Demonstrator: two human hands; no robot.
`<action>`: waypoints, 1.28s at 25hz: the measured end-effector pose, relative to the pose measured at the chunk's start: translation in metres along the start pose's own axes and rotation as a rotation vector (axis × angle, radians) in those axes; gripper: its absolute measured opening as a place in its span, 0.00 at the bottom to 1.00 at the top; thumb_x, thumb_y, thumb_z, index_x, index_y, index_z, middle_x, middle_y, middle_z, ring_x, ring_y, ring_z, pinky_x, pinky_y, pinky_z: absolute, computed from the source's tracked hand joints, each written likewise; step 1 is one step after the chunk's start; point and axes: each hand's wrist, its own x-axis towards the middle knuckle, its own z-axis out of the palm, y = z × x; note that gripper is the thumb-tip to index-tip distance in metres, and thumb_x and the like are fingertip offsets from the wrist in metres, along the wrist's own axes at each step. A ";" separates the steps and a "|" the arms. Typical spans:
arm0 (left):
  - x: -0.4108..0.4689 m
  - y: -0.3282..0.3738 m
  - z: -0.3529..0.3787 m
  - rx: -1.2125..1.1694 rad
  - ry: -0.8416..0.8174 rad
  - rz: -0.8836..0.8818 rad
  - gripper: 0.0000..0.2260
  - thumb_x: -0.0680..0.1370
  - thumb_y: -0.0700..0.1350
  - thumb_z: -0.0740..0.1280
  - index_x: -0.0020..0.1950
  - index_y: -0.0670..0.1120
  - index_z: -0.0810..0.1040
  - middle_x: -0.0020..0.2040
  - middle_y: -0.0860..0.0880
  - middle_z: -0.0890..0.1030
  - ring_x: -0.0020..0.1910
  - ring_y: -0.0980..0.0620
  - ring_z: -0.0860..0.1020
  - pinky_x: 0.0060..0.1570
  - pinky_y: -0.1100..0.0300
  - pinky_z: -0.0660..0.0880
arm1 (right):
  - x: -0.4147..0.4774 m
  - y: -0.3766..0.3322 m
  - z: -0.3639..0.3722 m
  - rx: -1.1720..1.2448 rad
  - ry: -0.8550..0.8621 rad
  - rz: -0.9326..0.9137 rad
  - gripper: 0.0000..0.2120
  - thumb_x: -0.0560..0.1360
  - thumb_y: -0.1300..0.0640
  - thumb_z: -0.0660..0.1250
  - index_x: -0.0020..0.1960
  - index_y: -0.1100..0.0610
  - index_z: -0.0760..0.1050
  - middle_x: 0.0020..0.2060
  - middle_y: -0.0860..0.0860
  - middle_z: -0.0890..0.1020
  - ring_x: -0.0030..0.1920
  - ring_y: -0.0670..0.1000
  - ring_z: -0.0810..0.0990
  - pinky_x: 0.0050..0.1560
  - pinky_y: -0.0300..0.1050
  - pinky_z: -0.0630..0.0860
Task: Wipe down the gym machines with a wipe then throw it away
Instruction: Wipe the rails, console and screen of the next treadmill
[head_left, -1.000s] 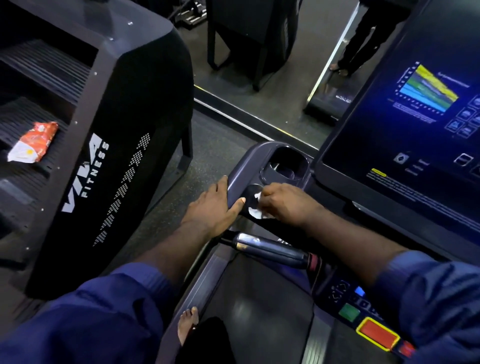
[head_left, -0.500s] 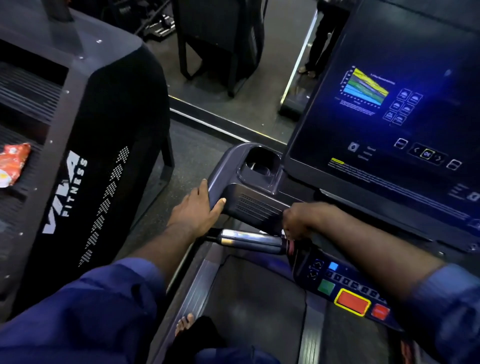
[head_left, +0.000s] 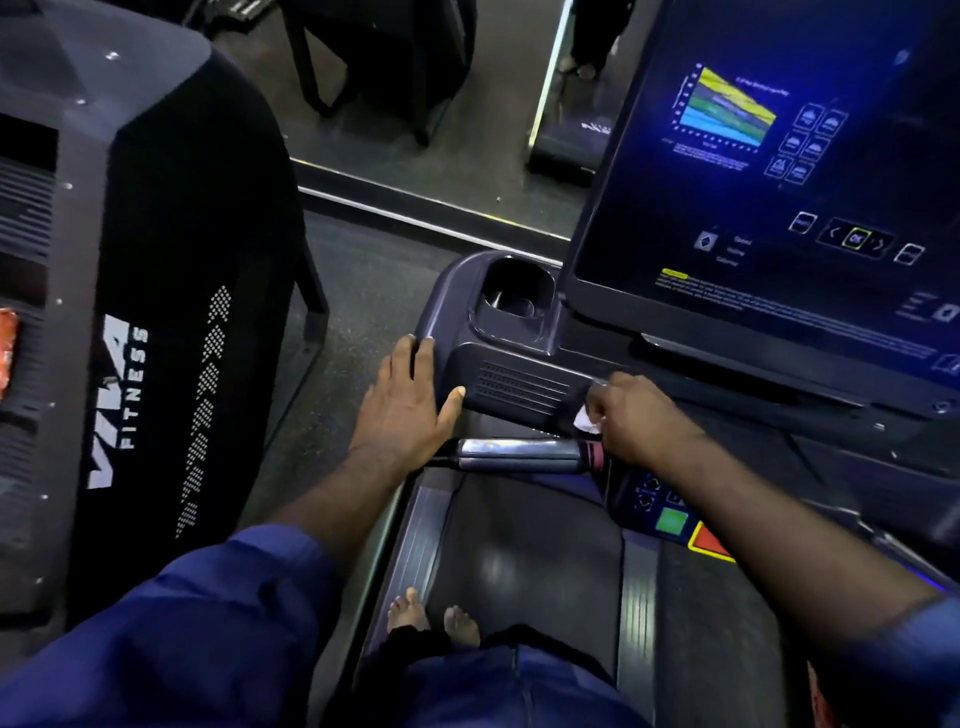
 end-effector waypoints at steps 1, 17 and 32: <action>0.000 0.000 0.001 0.006 -0.015 0.015 0.34 0.83 0.62 0.61 0.83 0.46 0.56 0.82 0.42 0.57 0.78 0.39 0.61 0.70 0.38 0.72 | -0.006 0.000 0.001 0.029 0.013 0.026 0.07 0.73 0.63 0.67 0.48 0.55 0.80 0.49 0.57 0.80 0.49 0.62 0.81 0.50 0.53 0.81; -0.016 0.015 -0.002 0.105 -0.086 -0.054 0.32 0.84 0.65 0.56 0.84 0.51 0.54 0.86 0.46 0.50 0.78 0.39 0.61 0.67 0.37 0.73 | -0.069 -0.053 0.085 0.121 0.305 -0.065 0.28 0.78 0.61 0.62 0.78 0.60 0.66 0.77 0.58 0.70 0.78 0.59 0.67 0.80 0.56 0.62; -0.012 -0.002 0.005 -0.132 0.047 -0.002 0.25 0.84 0.57 0.49 0.79 0.52 0.68 0.83 0.46 0.62 0.77 0.43 0.67 0.75 0.47 0.65 | -0.027 -0.164 0.089 0.137 0.365 -0.238 0.27 0.79 0.57 0.54 0.76 0.58 0.72 0.72 0.55 0.76 0.75 0.56 0.71 0.78 0.54 0.60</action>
